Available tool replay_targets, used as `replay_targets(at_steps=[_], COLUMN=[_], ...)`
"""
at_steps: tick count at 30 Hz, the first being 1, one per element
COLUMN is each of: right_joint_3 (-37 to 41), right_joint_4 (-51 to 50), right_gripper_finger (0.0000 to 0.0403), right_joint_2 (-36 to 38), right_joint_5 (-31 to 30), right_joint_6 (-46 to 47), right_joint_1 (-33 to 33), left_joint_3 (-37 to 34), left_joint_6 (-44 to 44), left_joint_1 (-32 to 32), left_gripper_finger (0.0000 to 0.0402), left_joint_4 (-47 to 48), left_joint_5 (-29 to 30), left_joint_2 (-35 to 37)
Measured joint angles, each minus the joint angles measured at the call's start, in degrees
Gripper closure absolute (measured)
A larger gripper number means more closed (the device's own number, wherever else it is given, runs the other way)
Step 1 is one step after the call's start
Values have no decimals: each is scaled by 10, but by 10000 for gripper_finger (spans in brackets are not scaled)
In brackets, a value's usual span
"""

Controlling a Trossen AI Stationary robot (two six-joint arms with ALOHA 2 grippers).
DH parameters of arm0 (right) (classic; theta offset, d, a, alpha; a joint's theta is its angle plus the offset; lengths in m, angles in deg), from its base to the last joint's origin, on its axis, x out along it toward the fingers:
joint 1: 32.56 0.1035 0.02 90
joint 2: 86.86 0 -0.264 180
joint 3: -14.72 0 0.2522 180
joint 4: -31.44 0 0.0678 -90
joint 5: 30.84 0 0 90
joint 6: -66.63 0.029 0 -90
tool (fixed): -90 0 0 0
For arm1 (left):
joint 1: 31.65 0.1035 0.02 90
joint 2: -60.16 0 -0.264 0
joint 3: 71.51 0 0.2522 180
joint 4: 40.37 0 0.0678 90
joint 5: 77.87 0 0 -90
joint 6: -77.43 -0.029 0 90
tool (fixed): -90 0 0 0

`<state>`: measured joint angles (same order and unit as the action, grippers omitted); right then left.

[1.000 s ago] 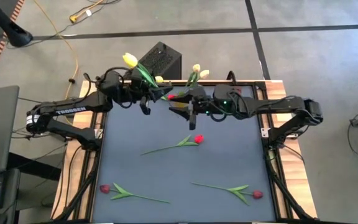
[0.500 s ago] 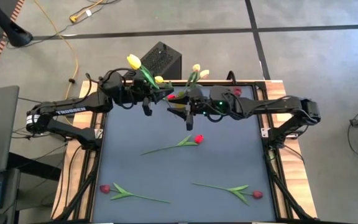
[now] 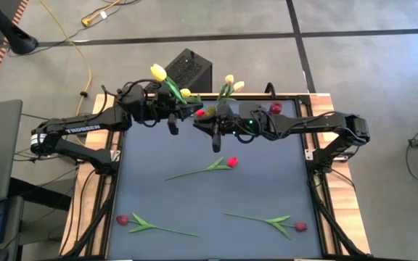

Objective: Sort flowers into vase by color
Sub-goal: Put the yellow flower into the yellow vase

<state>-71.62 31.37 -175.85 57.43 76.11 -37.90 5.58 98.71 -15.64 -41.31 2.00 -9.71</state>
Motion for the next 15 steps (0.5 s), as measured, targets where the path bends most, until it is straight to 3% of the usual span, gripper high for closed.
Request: replay_targets(at_steps=[6,15], right_joint_3=[0,0], right_joint_4=[-1,0], right_gripper_finger=[376,377], right_joint_2=[2,2], right_joint_5=[0,1], right_joint_6=[-4,-4], right_joint_1=[0,-4], left_joint_3=[0,0], left_joint_6=[0,0], left_joint_1=[0,0], left_gripper_finger=[401,401], left_joint_4=[9,8], left_joint_5=[-3,-11], left_joint_2=[0,0])
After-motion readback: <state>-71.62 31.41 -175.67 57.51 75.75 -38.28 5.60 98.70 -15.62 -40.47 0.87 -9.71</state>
